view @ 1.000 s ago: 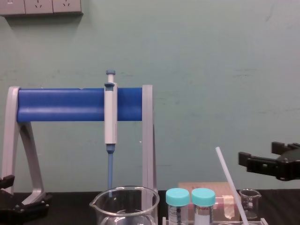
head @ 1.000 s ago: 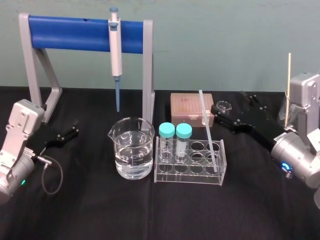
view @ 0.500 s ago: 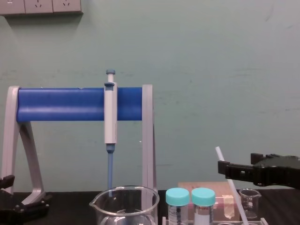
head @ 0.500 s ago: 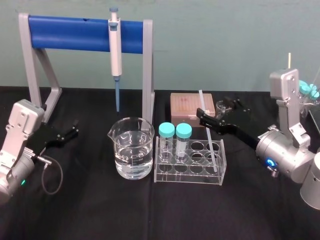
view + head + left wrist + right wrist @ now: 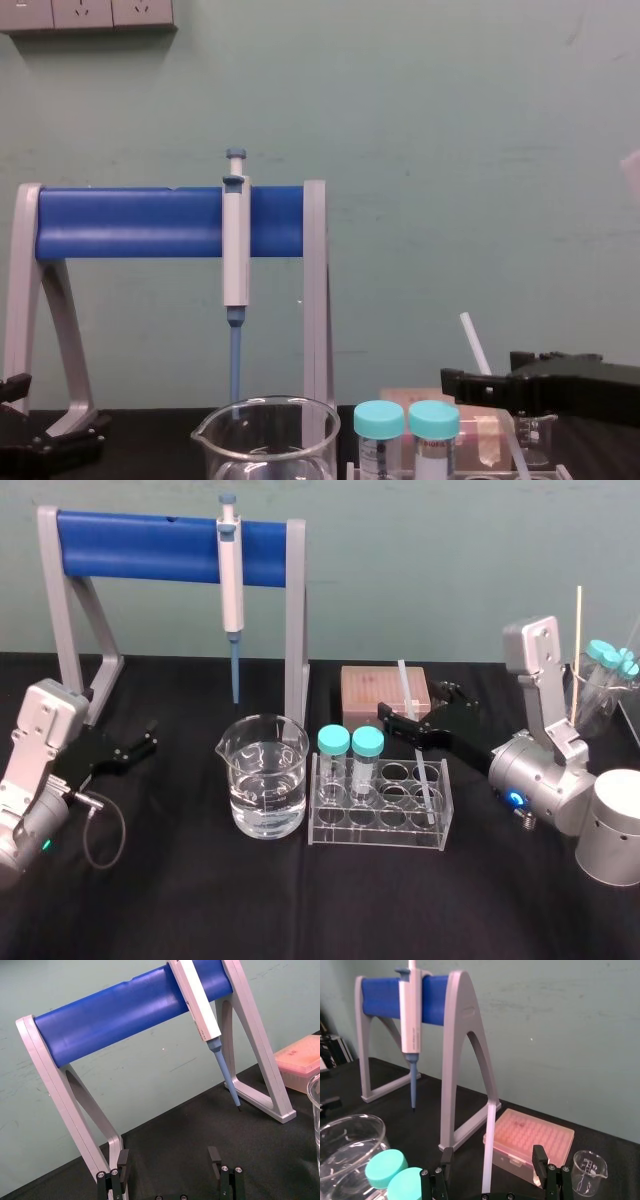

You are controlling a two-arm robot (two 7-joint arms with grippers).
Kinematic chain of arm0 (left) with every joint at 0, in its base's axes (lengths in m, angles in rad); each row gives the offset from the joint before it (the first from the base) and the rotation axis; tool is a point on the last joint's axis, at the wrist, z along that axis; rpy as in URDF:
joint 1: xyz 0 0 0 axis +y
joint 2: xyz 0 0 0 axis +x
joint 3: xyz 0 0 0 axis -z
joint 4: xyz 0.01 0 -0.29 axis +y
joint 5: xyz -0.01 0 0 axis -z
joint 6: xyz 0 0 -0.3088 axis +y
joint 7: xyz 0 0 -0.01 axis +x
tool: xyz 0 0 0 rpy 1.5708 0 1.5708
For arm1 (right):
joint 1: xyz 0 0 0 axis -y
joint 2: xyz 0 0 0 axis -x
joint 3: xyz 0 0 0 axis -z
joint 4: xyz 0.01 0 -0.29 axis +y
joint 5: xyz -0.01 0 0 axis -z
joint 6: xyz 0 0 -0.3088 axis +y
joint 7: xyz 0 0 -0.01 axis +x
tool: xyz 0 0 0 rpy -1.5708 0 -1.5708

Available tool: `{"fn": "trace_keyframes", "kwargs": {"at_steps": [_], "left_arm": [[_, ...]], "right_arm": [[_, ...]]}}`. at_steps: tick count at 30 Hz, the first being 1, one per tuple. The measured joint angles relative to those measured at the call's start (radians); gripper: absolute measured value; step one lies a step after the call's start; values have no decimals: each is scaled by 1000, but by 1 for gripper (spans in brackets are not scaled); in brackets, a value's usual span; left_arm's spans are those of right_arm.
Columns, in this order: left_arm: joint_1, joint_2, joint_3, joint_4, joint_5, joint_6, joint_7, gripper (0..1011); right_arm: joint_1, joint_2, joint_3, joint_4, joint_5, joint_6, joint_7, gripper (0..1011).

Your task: Pick up the stirring rod with one hand, then place it down.

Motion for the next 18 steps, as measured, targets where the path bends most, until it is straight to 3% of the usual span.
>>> {"fn": "trace_keyframes", "kwargs": {"at_steps": [18], "left_arm": [[0, 0, 0, 0, 0, 0, 0, 1000]], "right_arm": [[27, -52, 25, 56, -44, -11, 24, 1004]]}}
